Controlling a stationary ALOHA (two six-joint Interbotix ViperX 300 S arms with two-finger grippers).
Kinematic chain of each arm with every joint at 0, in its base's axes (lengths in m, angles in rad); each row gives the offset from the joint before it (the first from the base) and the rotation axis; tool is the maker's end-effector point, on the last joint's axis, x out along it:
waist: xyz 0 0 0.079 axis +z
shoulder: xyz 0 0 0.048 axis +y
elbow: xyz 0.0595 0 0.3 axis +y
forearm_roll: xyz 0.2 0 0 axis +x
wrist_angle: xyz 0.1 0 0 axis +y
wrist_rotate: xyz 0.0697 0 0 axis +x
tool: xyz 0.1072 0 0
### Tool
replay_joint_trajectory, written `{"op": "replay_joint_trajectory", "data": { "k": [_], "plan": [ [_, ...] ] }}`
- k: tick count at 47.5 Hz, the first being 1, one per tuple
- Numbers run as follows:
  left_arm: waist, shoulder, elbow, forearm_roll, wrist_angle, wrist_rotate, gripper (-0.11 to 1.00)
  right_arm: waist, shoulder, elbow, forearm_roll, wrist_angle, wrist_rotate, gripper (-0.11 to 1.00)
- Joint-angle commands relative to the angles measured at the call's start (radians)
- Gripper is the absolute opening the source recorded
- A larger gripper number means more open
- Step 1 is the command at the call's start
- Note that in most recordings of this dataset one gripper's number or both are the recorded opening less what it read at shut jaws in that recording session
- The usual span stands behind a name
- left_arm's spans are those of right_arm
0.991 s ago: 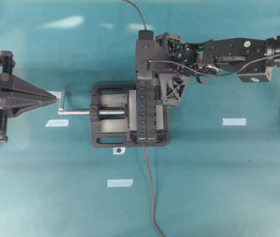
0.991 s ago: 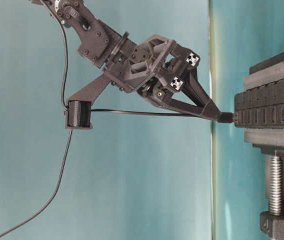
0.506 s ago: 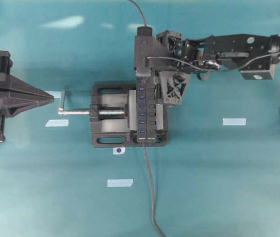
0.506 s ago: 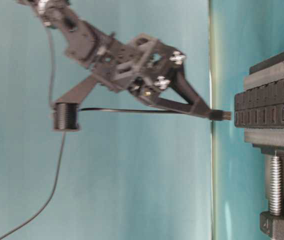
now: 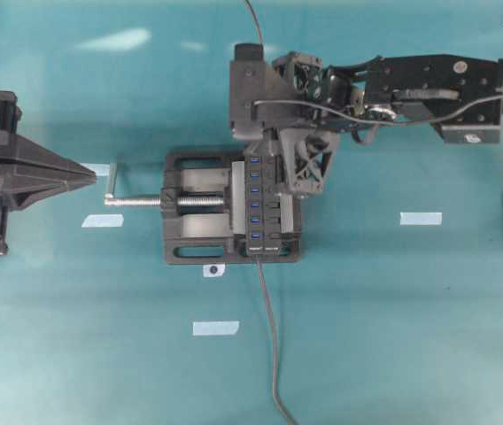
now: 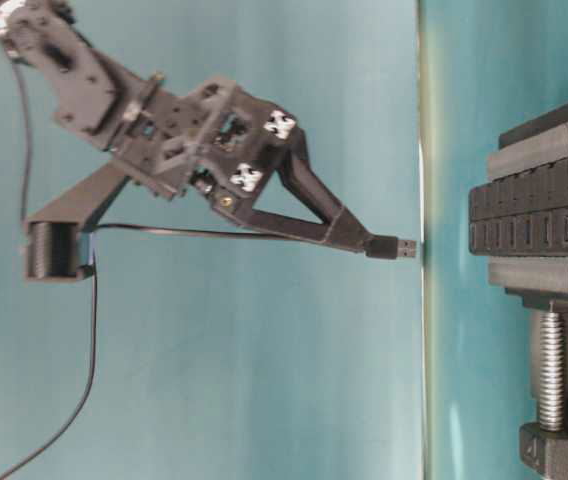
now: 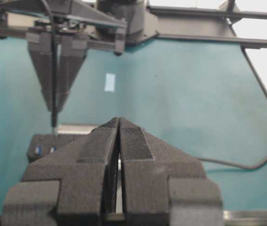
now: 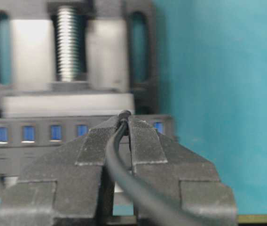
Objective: Insert the USB into the front port of the fixed hub.
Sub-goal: 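Lift the gripped USB plug away from the hub and reposition it, then align the held USB plug with the front hub port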
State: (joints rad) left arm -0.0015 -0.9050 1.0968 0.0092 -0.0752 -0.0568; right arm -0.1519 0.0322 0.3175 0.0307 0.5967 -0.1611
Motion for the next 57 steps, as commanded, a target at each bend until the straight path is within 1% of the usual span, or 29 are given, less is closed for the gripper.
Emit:
{"op": "replay_joint_trajectory", "data": {
  "k": [1,14,21,30,40,57],
  "plan": [
    [0.000,-0.003,-0.009,0.003,-0.011,-0.002,0.00,0.015,-0.041,-0.037,0.003,0.011,0.028,0.08],
    [0.000,-0.014,-0.005,0.003,-0.011,-0.002,0.00,0.058,-0.074,-0.029,0.003,0.037,0.072,0.07],
    [0.002,-0.014,-0.005,0.003,-0.011,-0.011,0.00,0.078,-0.074,-0.020,0.002,0.032,0.091,0.07],
    [0.000,-0.014,-0.006,0.003,-0.011,-0.034,0.00,0.091,-0.074,-0.009,0.003,0.032,0.098,0.07],
    [0.000,-0.014,-0.009,0.003,-0.011,-0.034,0.00,0.103,-0.069,0.000,0.002,0.032,0.103,0.07],
    [-0.003,-0.014,-0.014,0.002,-0.011,-0.035,0.00,0.132,-0.063,0.031,0.002,0.028,0.133,0.07]
  ]
}}
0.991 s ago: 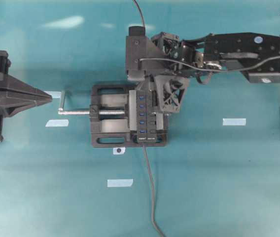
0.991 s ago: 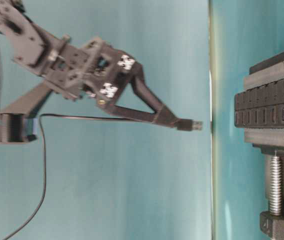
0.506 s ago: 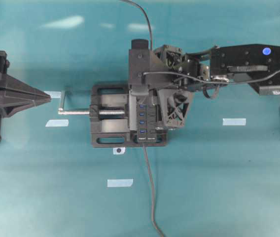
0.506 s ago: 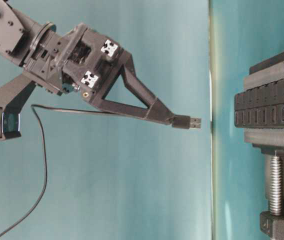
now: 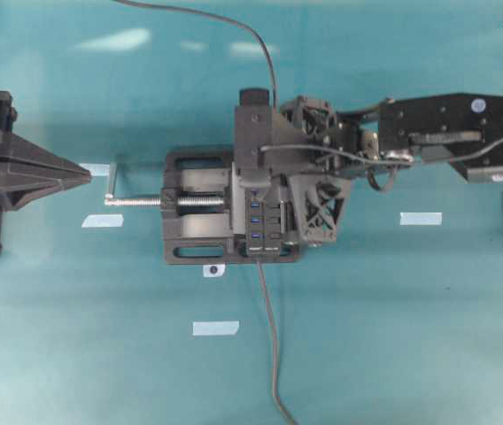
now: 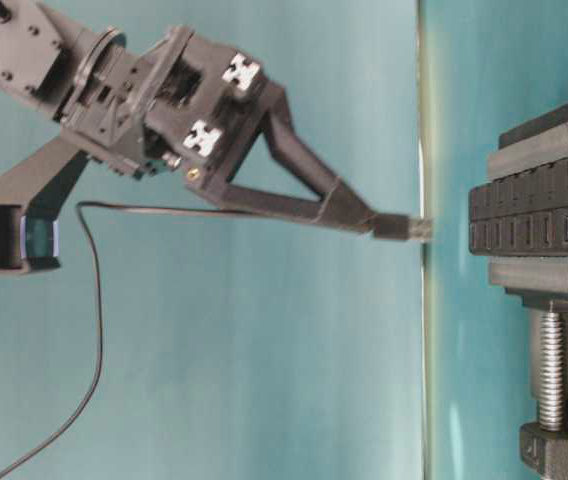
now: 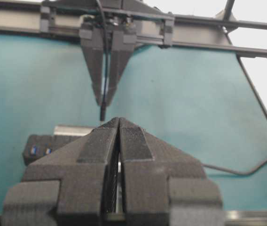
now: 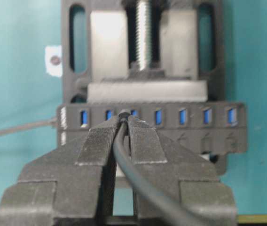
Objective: Insert the USB into the front port of the fixed hub.
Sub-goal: 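Align the held USB plug with the front hub port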
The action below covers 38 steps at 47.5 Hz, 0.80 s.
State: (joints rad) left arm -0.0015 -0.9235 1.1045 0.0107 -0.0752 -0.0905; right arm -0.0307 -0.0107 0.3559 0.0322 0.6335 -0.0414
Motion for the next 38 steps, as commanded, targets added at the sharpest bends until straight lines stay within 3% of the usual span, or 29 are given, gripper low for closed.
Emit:
{"op": "replay_joint_trajectory", "data": {
  "k": [1,38],
  "plan": [
    [-0.003,0.005,-0.021,0.002,-0.011,-0.002,0.00,0.014,-0.020,-0.006,0.002,-0.011,0.015,0.07],
    [-0.018,0.005,-0.021,0.000,-0.011,-0.008,0.00,0.034,0.038,-0.003,0.000,-0.043,0.023,0.07]
  ]
}}
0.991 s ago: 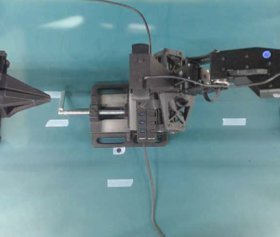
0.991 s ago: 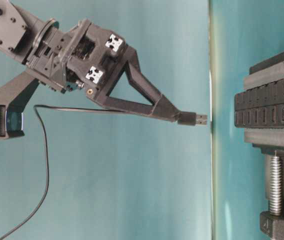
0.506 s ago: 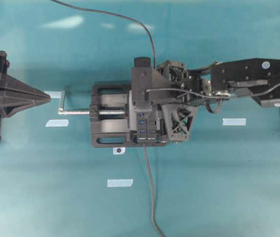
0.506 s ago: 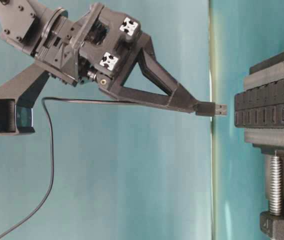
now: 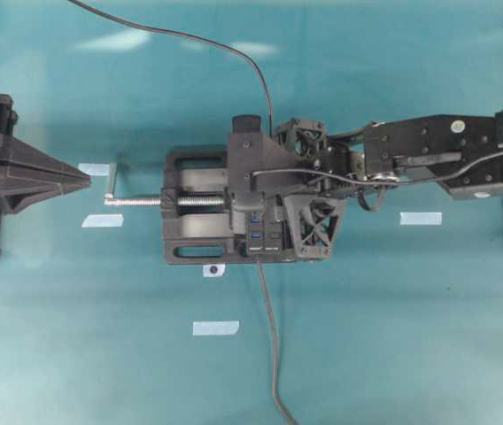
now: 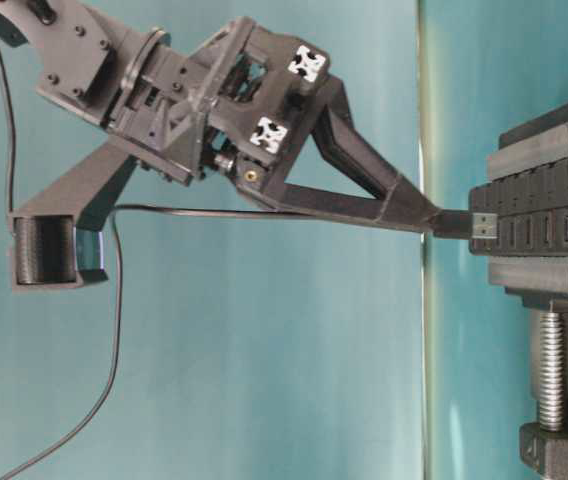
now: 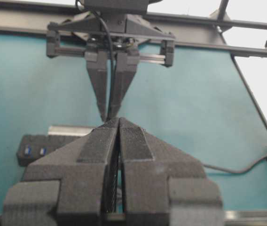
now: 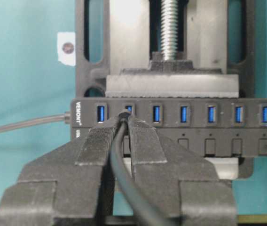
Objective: Insert the USB into the front port of the fixed hub.
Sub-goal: 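Align the held USB plug with the front hub port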
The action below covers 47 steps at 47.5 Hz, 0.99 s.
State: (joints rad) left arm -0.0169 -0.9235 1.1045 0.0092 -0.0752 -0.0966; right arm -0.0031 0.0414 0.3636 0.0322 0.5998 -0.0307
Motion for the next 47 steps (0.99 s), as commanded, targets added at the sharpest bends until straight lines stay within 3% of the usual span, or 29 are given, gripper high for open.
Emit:
{"op": "replay_joint_trajectory", "data": {
  "k": [1,47],
  "plan": [
    [-0.003,0.005,-0.021,0.003,-0.011,-0.002,0.00,0.008,-0.012,-0.011,0.002,-0.011,0.014,0.07],
    [-0.003,0.009,-0.015,0.002,-0.011,-0.002,0.00,0.035,0.035,-0.009,0.002,-0.035,0.060,0.07]
  ]
}}
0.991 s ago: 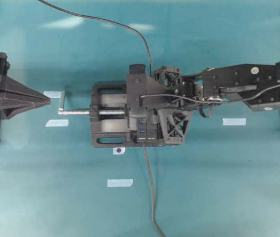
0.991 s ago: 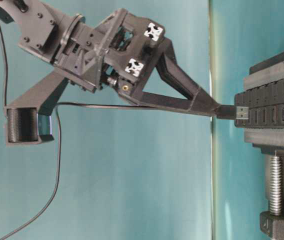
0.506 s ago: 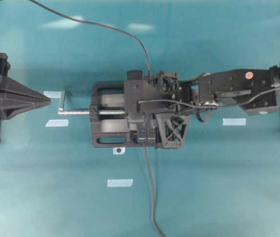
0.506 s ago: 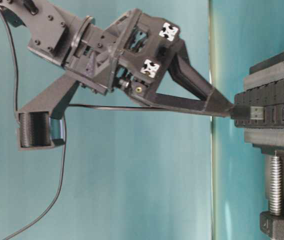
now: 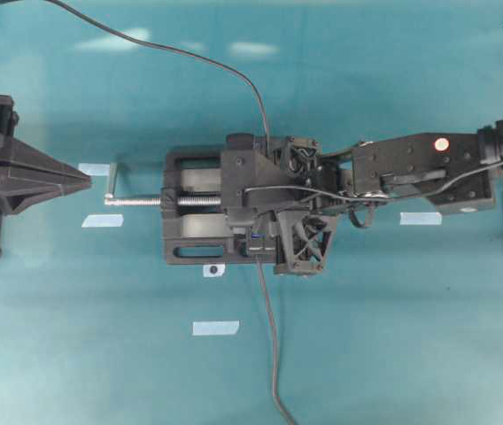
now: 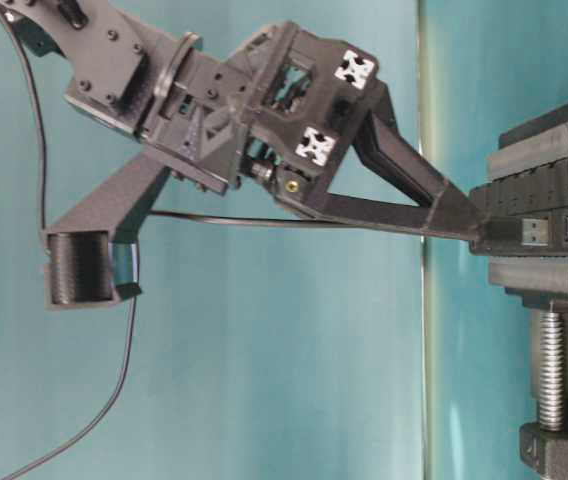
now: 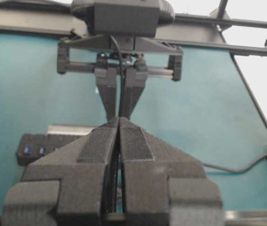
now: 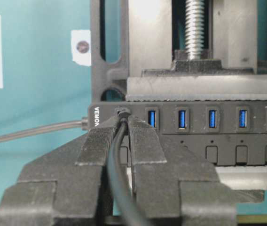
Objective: Insert the USB into the front port of the fixed hub.
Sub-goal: 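Align the held USB plug with the front hub port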
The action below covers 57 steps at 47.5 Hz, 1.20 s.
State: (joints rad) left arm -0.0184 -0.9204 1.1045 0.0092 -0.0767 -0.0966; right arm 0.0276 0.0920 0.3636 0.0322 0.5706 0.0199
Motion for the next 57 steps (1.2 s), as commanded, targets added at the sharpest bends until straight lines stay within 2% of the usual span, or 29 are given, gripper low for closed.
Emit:
{"op": "replay_joint_trajectory", "data": {
  "k": [1,57],
  "plan": [
    [-0.002,0.006,-0.017,0.003,-0.009,-0.002,0.00,0.005,-0.015,-0.011,0.002,-0.005,0.009,0.07],
    [-0.002,0.002,-0.011,0.003,-0.009,-0.002,0.00,0.014,-0.006,0.008,0.002,-0.005,0.044,0.07]
  ]
}}
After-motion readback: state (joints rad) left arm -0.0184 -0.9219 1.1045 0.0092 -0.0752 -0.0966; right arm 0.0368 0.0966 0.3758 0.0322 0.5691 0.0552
